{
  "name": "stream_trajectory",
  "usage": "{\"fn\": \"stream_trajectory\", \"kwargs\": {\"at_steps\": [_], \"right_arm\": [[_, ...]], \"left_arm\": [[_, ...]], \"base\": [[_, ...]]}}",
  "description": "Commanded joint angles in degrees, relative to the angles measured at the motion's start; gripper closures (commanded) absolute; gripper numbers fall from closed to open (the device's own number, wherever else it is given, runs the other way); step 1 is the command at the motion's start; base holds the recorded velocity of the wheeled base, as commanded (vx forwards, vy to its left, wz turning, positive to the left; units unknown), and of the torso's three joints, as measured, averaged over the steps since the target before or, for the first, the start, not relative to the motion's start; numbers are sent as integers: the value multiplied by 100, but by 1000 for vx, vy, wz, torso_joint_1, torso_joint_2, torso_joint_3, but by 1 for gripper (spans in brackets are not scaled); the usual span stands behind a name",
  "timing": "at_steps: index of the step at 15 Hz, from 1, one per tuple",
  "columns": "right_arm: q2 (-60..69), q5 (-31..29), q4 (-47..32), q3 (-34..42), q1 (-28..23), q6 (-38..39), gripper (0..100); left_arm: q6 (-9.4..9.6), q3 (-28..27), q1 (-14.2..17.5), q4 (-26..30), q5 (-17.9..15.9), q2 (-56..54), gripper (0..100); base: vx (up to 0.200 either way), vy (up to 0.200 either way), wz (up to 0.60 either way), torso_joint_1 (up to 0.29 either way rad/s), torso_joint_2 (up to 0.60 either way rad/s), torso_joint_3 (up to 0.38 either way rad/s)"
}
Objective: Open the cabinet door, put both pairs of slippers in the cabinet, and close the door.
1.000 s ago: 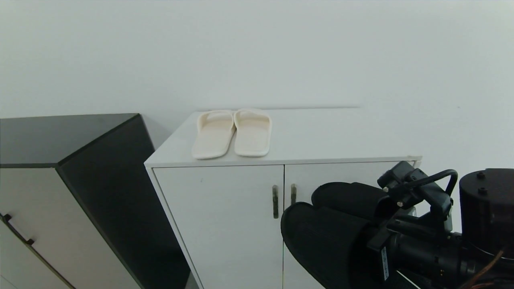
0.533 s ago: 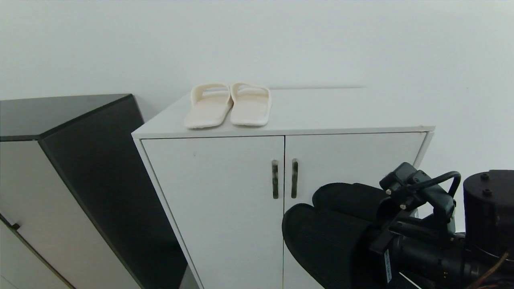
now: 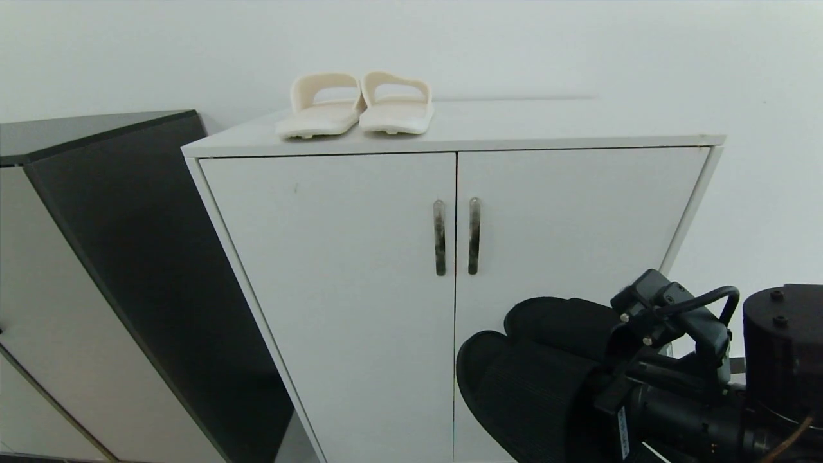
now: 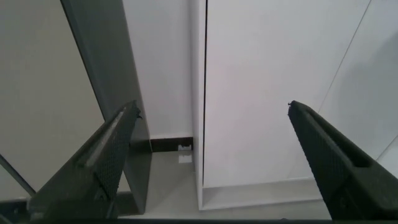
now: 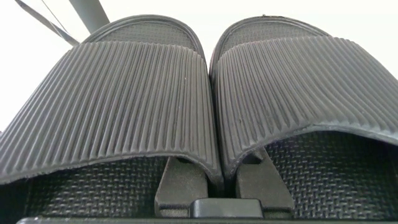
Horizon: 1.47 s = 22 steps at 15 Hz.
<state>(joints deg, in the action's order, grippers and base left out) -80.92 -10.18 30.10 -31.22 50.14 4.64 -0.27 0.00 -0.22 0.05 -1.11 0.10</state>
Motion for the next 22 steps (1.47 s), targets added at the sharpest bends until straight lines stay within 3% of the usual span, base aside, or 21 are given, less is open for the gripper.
{"fn": "stream_trajectory", "kwargs": {"at_steps": [1,5,7,9,10,11,13,14,15,16,17,19,20,22], "right_arm": [[-11,16,14,46,5,-7,100],[-126,51,58,125,13,-113,100],[-108,25,137,151,22,-227,100],[-117,42,137,204,22,-236,100],[-117,51,137,213,22,-236,100],[-117,51,137,222,22,-236,100],[-117,51,137,222,22,-236,100],[-117,60,128,222,31,-245,100],[-134,51,128,222,40,-254,100],[-187,60,128,222,57,-385,100],[-240,60,128,222,66,-473,100],[-266,60,145,230,101,-482,100],[-266,60,145,222,101,-464,100],[-231,51,145,239,101,-447,100]], "left_arm": [[-8,0,-4,-5,-3,-1,0],[18,0,-4,-5,32,-1,0],[167,-167,-31,-14,-38,122,0],[-158,-1099,-92,13,-355,641,0],[-202,-1837,-92,-5,-1084,1818,0],[-114,-2109,-101,-102,-1612,2574,0],[-61,-2329,-119,-787,-2579,3822,0],[-26,-2364,-268,-1051,-2886,4235,0],[-8,-2408,-628,-1095,-2965,4429,0],[-43,-2443,-1481,-1104,-2913,4578,0],[0,-2443,-2026,-1104,-2666,4692,0],[141,-2514,-3353,-1323,-1550,5167,0],[97,-2505,-3793,-1675,-1137,5413,0],[36,-2496,-3951,-2325,-1040,5853,0]], "base": [[0,0,0,2,330,305],[0,0,0,1,24,16],[0,0,0,0,0,0],[0,0,0,0,0,0],[0,0,0,0,0,0],[0,0,0,0,0,0],[0,0,0,-11,28,62],[0,0,0,-27,246,134],[0,0,0,-2,154,76],[0,0,0,-2,90,32],[0,0,0,2,66,32],[0,0,0,0,0,0],[0,0,0,0,0,0],[0,0,0,0,0,0]]}}
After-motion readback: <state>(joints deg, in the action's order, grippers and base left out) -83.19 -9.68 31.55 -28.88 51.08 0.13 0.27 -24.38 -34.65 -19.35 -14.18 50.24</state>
